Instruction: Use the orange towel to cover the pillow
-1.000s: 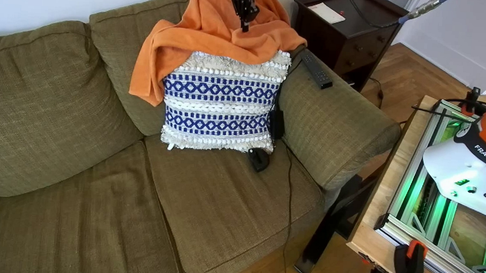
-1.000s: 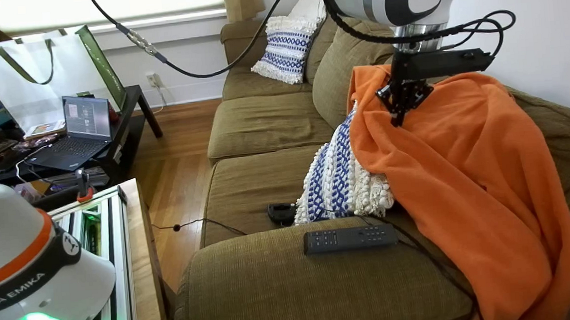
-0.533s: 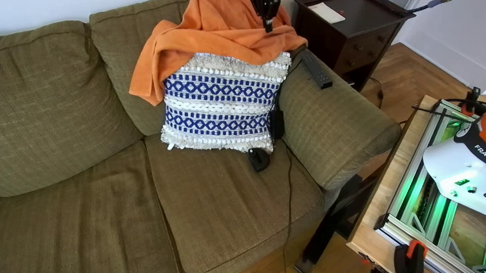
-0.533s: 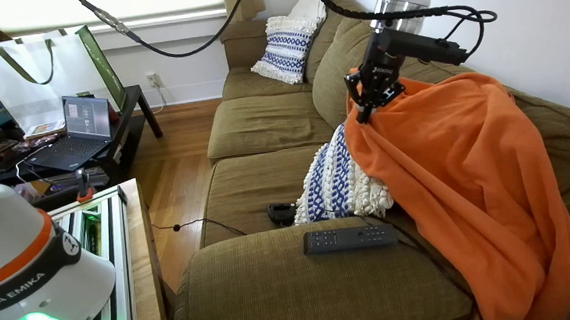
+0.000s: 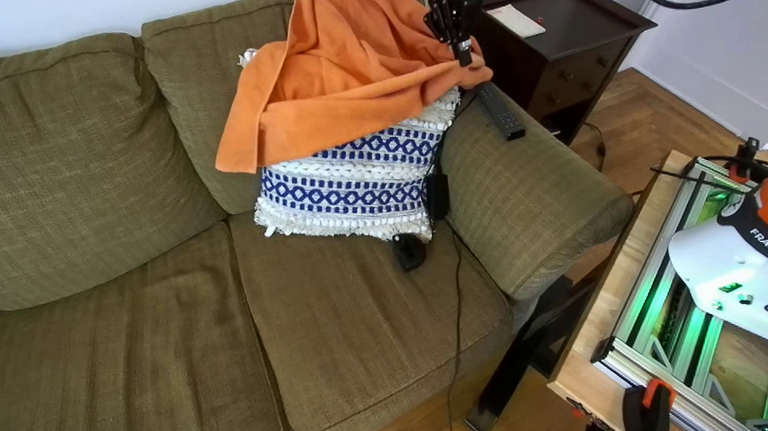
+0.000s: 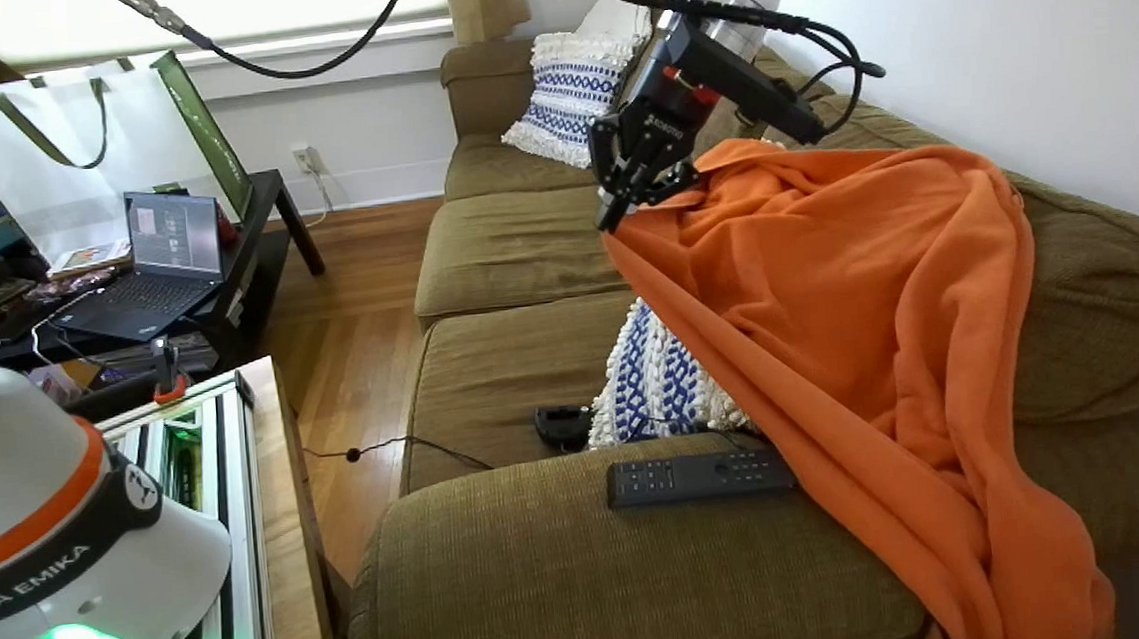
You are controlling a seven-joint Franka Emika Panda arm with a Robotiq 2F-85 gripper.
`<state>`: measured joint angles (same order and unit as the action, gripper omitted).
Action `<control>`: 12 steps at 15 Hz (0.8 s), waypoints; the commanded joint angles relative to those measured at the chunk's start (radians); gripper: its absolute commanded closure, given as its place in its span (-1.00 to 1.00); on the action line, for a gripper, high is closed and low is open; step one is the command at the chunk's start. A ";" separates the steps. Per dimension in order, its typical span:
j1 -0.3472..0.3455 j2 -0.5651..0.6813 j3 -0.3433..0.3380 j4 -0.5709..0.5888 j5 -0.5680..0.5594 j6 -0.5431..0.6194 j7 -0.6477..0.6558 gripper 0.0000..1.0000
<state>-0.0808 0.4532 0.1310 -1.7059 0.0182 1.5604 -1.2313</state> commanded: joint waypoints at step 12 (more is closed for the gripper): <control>0.063 -0.088 0.024 -0.101 0.069 0.257 -0.037 -0.81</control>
<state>-0.0196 0.4107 0.1508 -1.7685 0.0483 1.6849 -1.2439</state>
